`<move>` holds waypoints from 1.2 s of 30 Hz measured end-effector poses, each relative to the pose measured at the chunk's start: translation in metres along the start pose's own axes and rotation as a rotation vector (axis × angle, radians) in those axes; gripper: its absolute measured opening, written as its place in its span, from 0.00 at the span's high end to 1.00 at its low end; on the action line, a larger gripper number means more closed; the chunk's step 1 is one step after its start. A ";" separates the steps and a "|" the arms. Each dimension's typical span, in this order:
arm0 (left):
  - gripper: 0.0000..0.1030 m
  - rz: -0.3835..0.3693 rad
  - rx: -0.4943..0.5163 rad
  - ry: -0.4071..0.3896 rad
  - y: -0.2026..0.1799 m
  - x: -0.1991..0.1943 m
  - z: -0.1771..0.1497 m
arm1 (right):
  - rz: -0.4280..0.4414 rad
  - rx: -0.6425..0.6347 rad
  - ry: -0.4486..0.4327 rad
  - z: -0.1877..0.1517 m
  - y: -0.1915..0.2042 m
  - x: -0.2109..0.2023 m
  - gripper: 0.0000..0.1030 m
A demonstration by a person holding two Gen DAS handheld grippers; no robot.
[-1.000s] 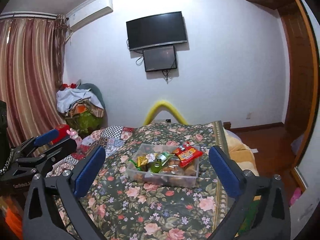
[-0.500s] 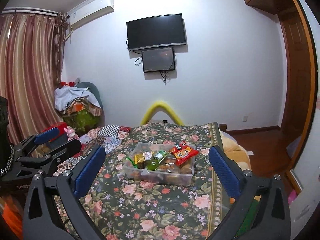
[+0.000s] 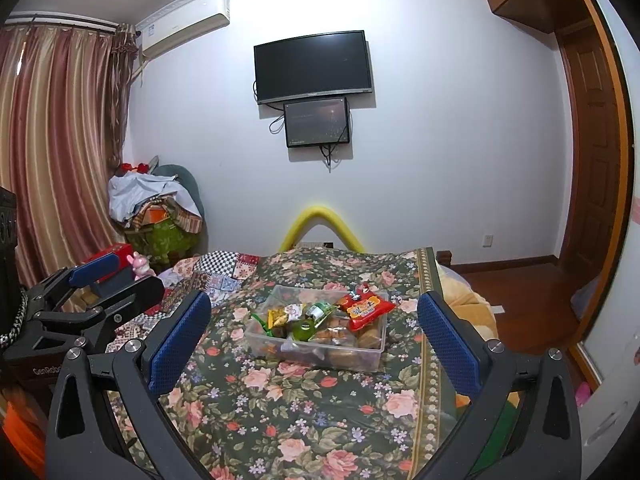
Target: Organize snacks
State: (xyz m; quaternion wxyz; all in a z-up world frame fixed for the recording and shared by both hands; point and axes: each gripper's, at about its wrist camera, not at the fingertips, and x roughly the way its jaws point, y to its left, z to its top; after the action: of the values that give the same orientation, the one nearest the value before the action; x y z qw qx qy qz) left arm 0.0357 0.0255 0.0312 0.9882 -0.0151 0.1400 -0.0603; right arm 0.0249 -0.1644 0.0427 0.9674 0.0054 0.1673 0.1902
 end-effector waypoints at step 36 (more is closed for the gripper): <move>0.00 -0.035 -0.013 0.016 0.000 0.002 -0.003 | -0.003 -0.004 0.001 0.003 -0.008 -0.003 0.00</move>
State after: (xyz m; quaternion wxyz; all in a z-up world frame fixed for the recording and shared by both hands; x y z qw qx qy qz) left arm 0.0371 0.0257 0.0280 0.9857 -0.0233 0.1480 -0.0770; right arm 0.0263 -0.1727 0.0458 0.9676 0.0029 0.1671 0.1890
